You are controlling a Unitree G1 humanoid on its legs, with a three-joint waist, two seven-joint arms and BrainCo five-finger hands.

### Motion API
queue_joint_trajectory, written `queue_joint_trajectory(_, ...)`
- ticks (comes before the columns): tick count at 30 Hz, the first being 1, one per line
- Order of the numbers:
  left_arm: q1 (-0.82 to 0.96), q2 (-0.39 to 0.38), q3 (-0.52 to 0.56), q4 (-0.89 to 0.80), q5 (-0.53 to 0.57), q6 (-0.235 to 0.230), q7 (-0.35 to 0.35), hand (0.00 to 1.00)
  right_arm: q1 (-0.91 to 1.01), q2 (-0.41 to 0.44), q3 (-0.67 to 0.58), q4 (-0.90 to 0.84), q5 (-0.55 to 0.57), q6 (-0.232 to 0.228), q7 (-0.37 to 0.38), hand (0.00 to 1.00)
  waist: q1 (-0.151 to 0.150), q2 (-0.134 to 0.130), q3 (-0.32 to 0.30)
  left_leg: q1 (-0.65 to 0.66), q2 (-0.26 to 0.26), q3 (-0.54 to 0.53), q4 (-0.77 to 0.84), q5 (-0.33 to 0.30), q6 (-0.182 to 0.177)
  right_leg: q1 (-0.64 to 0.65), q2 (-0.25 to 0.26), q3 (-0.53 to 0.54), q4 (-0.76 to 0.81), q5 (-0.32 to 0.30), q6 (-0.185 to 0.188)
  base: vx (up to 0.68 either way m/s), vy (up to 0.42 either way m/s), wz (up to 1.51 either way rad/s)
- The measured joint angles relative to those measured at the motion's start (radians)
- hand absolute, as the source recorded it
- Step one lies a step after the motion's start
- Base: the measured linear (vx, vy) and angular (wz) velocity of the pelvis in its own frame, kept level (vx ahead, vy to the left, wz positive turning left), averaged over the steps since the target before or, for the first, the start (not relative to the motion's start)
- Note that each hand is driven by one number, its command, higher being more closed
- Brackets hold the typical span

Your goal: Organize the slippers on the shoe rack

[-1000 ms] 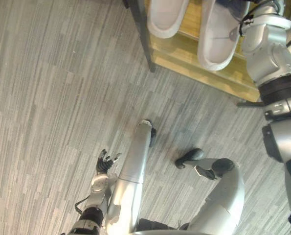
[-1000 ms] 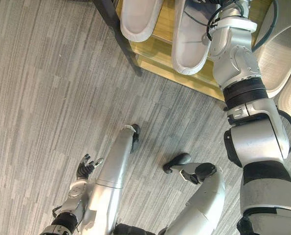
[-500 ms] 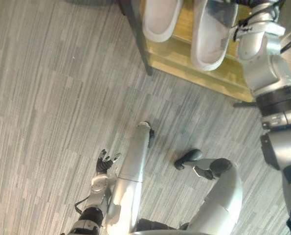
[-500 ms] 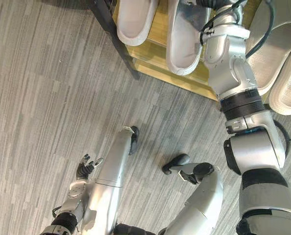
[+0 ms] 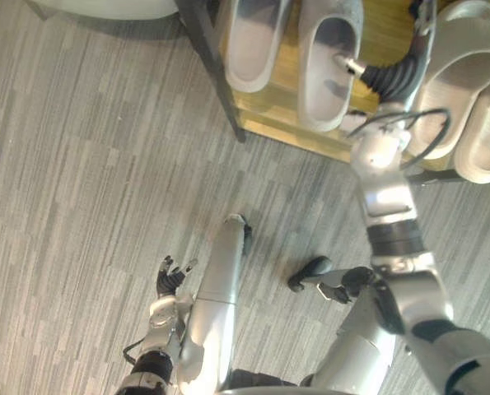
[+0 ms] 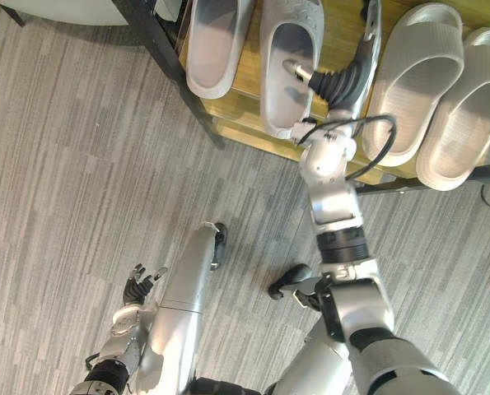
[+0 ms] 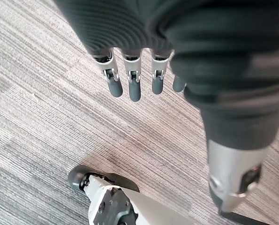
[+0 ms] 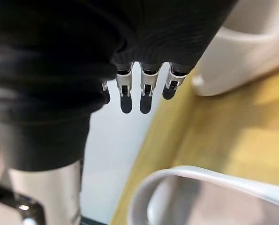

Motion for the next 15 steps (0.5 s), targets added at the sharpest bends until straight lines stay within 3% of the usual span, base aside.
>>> queue_joint_trajectory(7, 0.000, -0.003, 0.013, 0.000, 0.003, 0.013, -0.001, 0.00, 0.073, 0.087, -0.066, 0.000, 0.094, -0.018, -0.004, 0.00, -0.003, -0.001, 0.000, 0.000, 0.001, 0.001, 0.000, 0.000, 0.000, 0.000, 0.002, 0.001, -0.001, 0.002, 0.000, 0.00, 0.000, 0.00)
queue_joint_trajectory(12, 0.000, -0.013, 0.042, 0.000, 0.021, 0.017, -0.001, 0.00, 0.107, 0.117, -0.079, 0.008, 0.207, -0.049, 0.015, 0.00, -0.003, -0.001, 0.000, -0.002, 0.002, 0.000, 0.002, 0.000, 0.000, -0.001, 0.003, 0.000, -0.002, 0.002, 0.000, 0.00, 0.000, 0.00)
queue_joint_trajectory(15, 0.000, -0.013, 0.043, -0.001, 0.029, 0.027, -0.001, 0.00, 0.107, 0.120, -0.102, 0.015, 0.296, -0.093, 0.041, 0.00, -0.002, -0.001, 0.000, -0.005, 0.002, -0.002, 0.005, 0.000, 0.000, -0.001, 0.004, -0.001, -0.001, 0.003, 0.000, 0.00, 0.000, 0.00)
